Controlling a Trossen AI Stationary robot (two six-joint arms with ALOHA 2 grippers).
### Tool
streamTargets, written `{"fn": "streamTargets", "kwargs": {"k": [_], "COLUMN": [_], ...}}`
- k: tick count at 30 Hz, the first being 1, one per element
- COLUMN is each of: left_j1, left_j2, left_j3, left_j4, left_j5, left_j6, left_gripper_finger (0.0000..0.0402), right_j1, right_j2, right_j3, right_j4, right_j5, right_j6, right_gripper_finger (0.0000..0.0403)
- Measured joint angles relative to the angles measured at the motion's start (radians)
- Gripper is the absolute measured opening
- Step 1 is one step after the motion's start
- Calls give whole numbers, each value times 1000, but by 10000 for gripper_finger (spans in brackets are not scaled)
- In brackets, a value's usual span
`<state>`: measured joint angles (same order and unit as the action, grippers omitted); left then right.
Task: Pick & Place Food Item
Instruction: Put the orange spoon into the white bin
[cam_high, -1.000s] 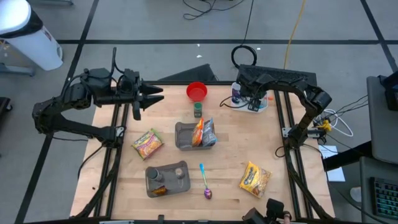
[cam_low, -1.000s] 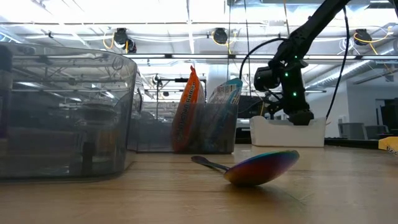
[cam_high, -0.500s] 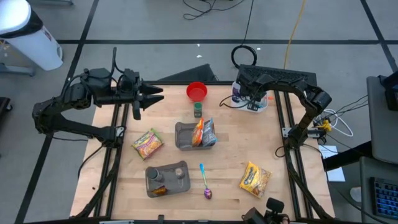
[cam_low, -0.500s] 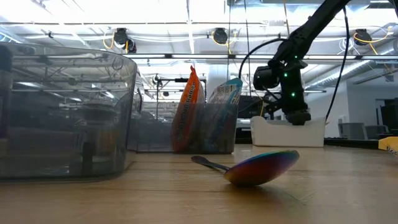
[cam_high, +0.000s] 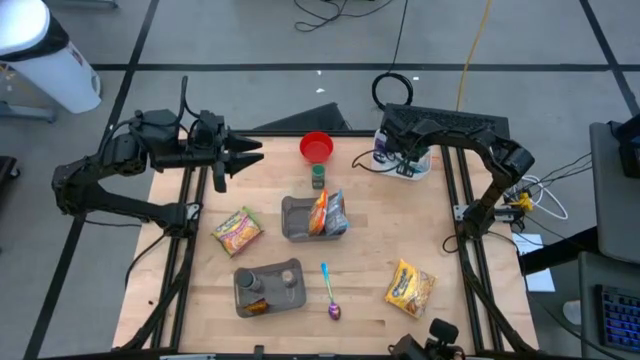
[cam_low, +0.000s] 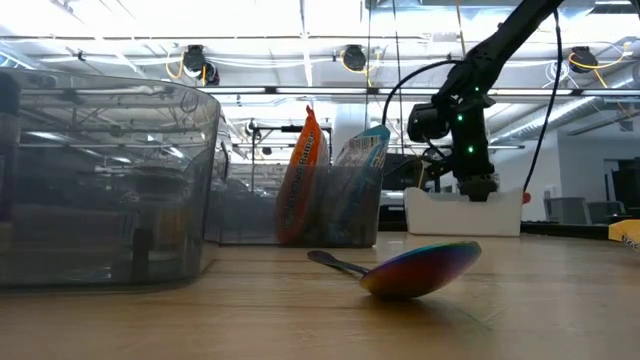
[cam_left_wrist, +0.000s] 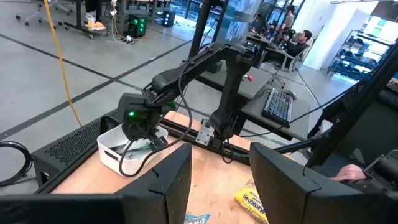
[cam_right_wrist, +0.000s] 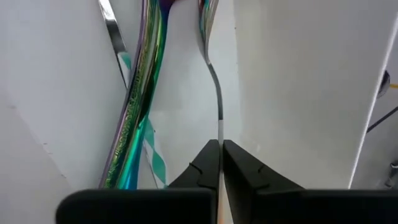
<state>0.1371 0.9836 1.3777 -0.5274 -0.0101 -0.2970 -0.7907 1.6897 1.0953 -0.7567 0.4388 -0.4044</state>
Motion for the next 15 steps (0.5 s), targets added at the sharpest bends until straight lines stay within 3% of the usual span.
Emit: {"fn": "streamTargets", "kwargs": {"k": [15], "left_j1": [0], "left_j2": [0], "left_j3": [0], "left_j4": [0], "left_j5": [0], "left_j6": [6], "left_gripper_finger": [168], "right_j1": [0], "right_j2": [-80], "right_j3": [-1], "right_j4": [64], "right_j5": [-91], "right_j6": [115], "right_gripper_finger": [0]}}
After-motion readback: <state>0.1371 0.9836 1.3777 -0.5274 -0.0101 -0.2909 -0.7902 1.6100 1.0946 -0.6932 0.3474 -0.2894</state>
